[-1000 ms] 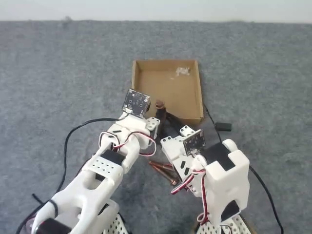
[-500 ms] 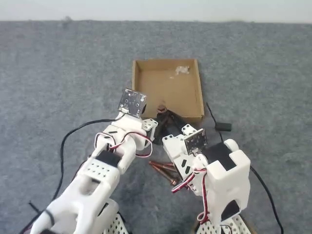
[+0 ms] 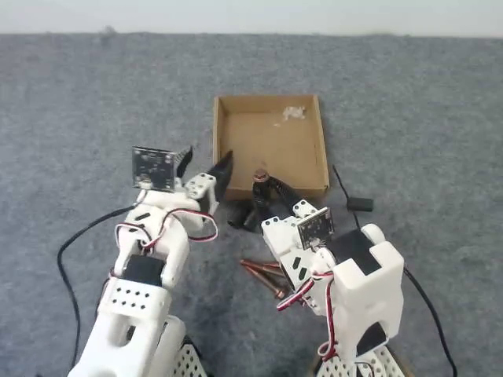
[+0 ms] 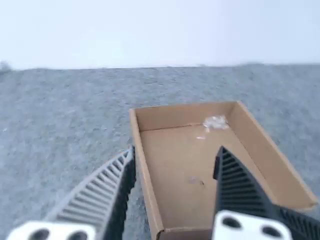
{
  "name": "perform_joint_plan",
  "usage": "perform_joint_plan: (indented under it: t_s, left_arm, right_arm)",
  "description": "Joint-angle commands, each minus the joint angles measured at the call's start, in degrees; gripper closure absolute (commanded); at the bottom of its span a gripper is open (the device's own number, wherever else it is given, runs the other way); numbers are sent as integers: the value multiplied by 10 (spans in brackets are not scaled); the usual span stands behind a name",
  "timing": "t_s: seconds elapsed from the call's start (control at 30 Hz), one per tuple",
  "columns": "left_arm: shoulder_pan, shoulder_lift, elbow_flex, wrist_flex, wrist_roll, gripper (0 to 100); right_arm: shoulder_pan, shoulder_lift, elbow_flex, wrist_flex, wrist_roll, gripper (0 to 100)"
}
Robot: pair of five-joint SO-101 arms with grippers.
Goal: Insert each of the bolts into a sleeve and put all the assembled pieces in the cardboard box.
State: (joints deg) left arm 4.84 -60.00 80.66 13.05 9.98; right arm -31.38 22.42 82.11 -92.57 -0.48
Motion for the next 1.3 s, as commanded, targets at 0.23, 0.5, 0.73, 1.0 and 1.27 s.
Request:
perform_joint_plan:
  t_s: [0.23, 0.5, 0.73, 1.0, 1.27]
  left_arm:
    - [-113, 145, -6, -27, 6, 911]
    - [-134, 289, -57, -125, -9, 989]
    - [-158, 438, -177, -87, -8, 989]
    - [-161, 449, -205, -42, -11, 989]
    - [-162, 453, -210, -42, -11, 989]
  right_arm:
    - [7, -37, 33, -80, 14, 993]
    - [7, -93, 84, -80, 102, 993]
    - [20, -176, 113, -21, 134, 993]
    - [45, -319, 112, 152, 132, 993]
    - [57, -501, 99, 399, 132, 993]
